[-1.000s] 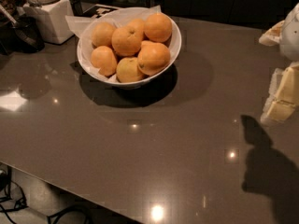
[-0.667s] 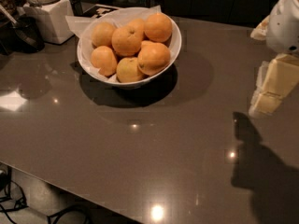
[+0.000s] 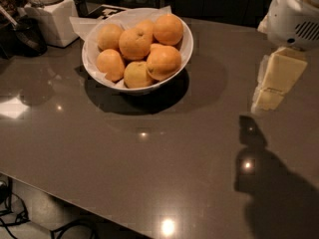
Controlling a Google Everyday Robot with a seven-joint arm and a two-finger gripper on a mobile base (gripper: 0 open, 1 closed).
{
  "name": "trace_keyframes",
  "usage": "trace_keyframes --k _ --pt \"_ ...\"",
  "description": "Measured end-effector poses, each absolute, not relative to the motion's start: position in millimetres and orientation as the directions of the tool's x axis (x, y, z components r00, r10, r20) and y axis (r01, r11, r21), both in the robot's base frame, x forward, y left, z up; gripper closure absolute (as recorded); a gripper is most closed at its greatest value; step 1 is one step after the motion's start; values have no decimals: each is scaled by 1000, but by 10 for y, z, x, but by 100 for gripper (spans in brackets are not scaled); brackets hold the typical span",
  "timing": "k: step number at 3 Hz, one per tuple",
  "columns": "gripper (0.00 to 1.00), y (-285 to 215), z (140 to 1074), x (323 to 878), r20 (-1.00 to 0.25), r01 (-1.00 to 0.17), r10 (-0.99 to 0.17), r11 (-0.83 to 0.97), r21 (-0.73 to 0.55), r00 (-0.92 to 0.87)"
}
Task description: Pick orange from white bowl
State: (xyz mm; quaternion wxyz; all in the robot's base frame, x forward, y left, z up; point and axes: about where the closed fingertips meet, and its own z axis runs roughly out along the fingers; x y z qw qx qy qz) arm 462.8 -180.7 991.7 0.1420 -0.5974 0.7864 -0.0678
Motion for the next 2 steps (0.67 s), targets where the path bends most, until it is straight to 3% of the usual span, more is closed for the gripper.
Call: trace_keyframes --k 1,2 --pt "0 -1619 9937 4755 -181 -915 -947 308 -260 -267" --pt "0 -1143 9963 5219 -199 -902 -916 385 -197 -347"
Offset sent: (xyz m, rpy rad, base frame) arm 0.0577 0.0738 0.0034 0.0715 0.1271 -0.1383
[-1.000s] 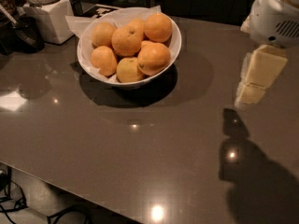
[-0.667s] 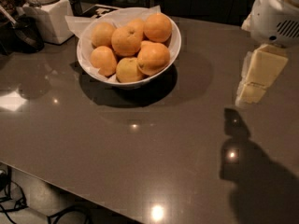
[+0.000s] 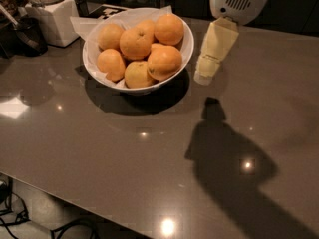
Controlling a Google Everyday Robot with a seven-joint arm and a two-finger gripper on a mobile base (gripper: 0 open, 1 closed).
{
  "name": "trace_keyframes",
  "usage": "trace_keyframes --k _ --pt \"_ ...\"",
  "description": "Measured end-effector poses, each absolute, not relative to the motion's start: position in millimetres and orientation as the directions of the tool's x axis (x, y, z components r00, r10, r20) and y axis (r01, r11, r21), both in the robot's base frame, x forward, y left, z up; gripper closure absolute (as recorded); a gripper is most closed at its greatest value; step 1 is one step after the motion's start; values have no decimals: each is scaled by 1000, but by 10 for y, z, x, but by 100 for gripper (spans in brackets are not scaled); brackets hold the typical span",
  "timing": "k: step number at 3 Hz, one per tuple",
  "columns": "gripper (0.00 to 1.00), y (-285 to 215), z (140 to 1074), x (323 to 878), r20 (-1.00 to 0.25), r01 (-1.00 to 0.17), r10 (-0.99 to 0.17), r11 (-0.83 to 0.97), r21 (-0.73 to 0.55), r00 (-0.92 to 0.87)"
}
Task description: Pick orange from white bowl
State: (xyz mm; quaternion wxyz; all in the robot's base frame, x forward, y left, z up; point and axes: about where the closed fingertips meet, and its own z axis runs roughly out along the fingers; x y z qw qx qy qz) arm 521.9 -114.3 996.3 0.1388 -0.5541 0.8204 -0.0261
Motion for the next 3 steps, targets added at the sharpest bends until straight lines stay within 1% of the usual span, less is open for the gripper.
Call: trace_keyframes --k 1,2,3 --pt "0 -1085 9994 5276 -221 -898 -914 385 -214 -339" --pt "0 -870 10033 5384 -239 -890 -913 387 -242 -332" --pt "0 -643 10020 5523 -221 -890 -917 383 -248 -332"
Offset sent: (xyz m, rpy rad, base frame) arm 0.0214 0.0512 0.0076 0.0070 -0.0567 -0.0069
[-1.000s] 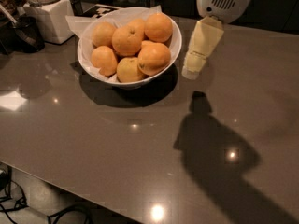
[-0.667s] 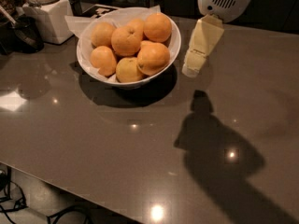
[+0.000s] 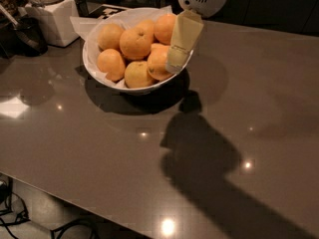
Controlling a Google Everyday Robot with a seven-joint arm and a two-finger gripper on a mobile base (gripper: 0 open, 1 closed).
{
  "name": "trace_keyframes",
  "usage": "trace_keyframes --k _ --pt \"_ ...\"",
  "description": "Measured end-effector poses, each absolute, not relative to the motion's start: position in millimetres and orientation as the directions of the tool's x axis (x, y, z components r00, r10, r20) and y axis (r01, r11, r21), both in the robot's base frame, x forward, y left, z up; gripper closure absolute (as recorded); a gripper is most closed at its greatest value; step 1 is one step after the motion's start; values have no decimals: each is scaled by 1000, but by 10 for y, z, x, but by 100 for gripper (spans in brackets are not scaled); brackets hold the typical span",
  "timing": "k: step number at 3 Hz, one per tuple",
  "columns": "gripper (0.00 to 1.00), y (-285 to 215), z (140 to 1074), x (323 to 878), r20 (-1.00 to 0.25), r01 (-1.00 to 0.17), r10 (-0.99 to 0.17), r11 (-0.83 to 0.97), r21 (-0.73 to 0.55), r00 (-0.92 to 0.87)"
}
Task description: Pick orange from white bowl
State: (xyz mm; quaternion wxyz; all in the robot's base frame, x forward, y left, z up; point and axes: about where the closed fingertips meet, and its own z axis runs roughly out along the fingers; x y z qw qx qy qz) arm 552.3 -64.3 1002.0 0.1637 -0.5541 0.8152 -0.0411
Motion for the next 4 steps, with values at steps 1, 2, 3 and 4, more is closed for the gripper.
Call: trace_keyframes --k 1,2,3,4 --pt "17 -473 9914 5662 -188 -897 -922 375 -232 -337" --pt "24 -358 9815 5780 -170 -903 -924 373 -213 -341" --pt "20 -294 9747 5902 -164 -905 -923 376 -198 -347" --pt "16 -275 9699 6016 -162 -904 -920 384 -187 -357"
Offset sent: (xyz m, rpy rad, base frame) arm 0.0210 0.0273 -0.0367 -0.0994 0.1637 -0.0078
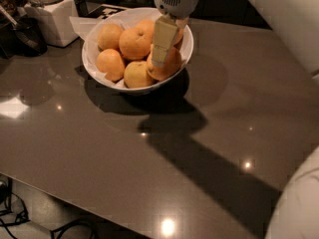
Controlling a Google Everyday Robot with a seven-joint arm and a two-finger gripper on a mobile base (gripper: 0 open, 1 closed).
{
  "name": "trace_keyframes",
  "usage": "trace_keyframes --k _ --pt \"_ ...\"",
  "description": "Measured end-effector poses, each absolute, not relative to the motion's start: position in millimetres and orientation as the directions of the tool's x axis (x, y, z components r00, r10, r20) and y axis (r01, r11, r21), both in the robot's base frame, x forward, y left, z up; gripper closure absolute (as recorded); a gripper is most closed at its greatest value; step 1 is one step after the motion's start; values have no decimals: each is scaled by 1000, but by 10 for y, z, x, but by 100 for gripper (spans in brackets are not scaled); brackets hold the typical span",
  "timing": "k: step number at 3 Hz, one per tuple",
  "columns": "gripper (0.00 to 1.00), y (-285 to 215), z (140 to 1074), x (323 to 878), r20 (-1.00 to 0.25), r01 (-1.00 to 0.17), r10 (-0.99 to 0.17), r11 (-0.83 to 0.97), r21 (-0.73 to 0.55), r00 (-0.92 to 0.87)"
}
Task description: Pick orange from white bowl
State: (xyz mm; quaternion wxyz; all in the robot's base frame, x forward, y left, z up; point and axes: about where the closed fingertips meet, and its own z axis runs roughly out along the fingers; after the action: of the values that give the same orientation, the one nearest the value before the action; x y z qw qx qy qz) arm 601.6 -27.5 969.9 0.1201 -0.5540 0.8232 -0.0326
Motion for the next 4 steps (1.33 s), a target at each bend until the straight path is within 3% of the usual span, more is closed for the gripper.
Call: trace_keyframes --k 3,4 --pt "16 -307 9162 6168 -139 -909 -902 416 -35 -408" --pt "34 -236 9160 6257 -171 -907 -899 417 -55 -402"
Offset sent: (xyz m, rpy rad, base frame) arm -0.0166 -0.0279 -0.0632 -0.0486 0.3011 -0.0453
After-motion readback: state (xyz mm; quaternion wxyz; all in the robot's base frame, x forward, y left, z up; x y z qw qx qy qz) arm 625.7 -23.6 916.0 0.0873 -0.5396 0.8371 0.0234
